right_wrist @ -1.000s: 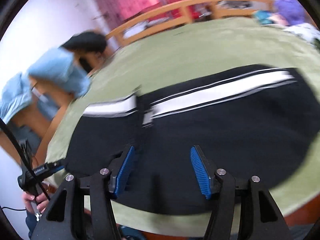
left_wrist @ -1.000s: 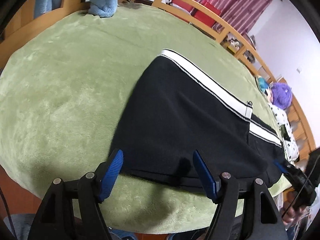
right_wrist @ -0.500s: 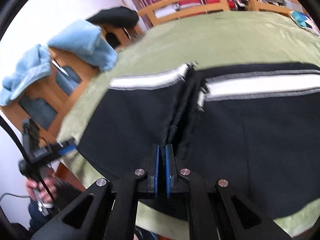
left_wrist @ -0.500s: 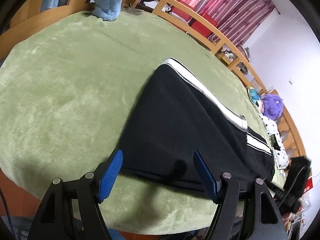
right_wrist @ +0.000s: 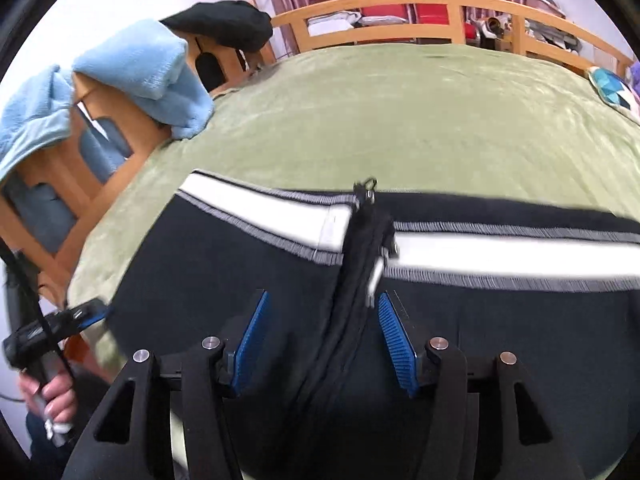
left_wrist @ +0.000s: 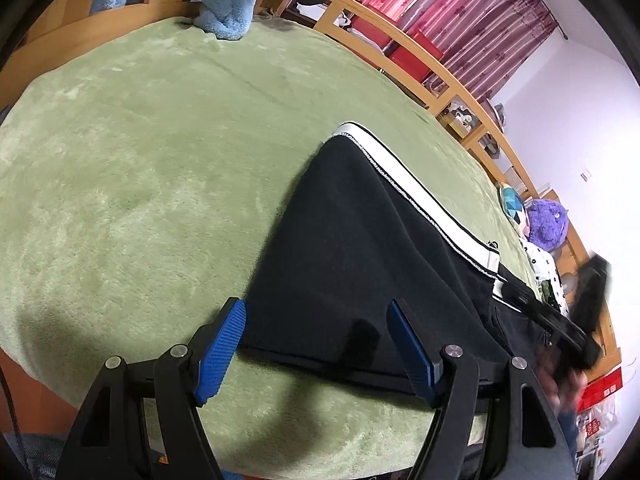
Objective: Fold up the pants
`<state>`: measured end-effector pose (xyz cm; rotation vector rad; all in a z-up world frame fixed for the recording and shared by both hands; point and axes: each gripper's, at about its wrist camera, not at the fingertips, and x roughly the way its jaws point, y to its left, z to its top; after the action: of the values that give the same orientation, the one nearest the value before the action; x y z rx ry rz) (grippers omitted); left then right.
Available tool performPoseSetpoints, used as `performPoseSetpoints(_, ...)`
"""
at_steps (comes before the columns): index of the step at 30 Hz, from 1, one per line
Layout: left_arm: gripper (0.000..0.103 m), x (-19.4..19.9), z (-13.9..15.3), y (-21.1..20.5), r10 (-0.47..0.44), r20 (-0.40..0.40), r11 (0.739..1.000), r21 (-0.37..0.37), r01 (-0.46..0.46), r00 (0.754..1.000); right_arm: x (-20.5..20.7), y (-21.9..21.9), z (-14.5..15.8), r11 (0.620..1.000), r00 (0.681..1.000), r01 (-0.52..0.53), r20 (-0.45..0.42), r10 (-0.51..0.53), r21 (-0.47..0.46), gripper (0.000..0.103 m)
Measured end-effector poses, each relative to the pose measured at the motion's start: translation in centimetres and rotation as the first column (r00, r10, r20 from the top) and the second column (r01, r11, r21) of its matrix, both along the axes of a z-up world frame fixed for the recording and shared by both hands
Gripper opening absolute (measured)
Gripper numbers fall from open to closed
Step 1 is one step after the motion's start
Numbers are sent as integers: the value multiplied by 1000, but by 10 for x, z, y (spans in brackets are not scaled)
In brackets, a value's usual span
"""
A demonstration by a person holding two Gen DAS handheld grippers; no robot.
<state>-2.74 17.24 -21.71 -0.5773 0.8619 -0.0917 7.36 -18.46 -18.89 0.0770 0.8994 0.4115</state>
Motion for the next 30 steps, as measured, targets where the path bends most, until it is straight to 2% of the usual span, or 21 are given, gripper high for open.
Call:
performPoseSetpoints(3,71,1,-4,3,11,-16,1000,-2,-11,1000,37,-3,-22,999,996,40,-82,-41,-11,54)
performPoseSetpoints(4,71,1,-5,4,17,-21,1000,-4,-17,1000,49,-4,-33,998,990,56,-132,-56,2,37)
performPoseSetpoints(5,71,1,-6,6,22,-23,1000,-8,-23,999,58,-4,-42,998,983,56,-175,-49,36,29)
performPoseSetpoints(6,71,1,-6,7,26,-23,1000,-12,-27,999,62,-7,-44,996,984,67,-168,-55,62,19)
performPoseSetpoints(7,71,1,-6,9,31,-17,999,-18,-32,999,60,-11,-41,994,987,61,-152,-47,90,17)
performPoseSetpoints(9,71,0,-4,10,33,4,999,-28,-33,999,59,-32,-28,971,993,55,-111,-30,232,17)
performPoseSetpoints(10,71,2,-4,9,27,8,999,-33,-27,1000,61,-39,-27,962,992,70,-119,-39,263,17)
performPoseSetpoints(11,71,3,-5,7,20,3,999,-38,-20,1000,64,-42,-30,966,988,92,-140,-59,243,18)
performPoseSetpoints(12,71,5,-7,5,15,-5,999,-41,-15,1000,66,-40,-36,974,985,101,-155,-70,202,23)
performPoseSetpoints(14,71,8,-11,3,-5,-30,998,-56,3,1000,69,-30,-52,991,977,81,-208,-57,108,26)
performPoseSetpoints(16,71,10,-17,3,-28,-46,996,-80,24,999,61,-31,-44,993,983,71,-176,-54,93,38)
performPoseSetpoints(17,71,10,-20,3,-29,-53,996,-91,24,998,52,-35,-37,993,984,88,-160,-76,72,41)
performPoseSetpoints(19,71,11,-25,5,-22,-55,993,-115,16,998,25,-42,-23,989,988,114,-113,-103,94,42)
performPoseSetpoints(22,70,15,-28,8,-9,-57,985,-173,-1,998,-21,-46,-6,988,997,62,-49,-56,140,49)
performPoseSetpoints(24,70,18,-31,9,6,-64,979,-201,-19,998,-48,-39,-13,993,999,21,-48,-15,116,49)
performPoseSetpoints(27,70,23,-31,4,16,-77,981,-191,-31,997,-75,-33,-48,997,996,11,-91,-5,72,49)
performPoseSetpoints(29,69,27,-29,-3,30,-89,985,-168,-45,996,-84,-26,-53,999,999,21,-33,-20,42,49)
performPoseSetpoints(30,68,29,-28,-7,38,-94,989,-142,-52,995,-85,-23,-51,999,999,26,-31,-25,32,49)
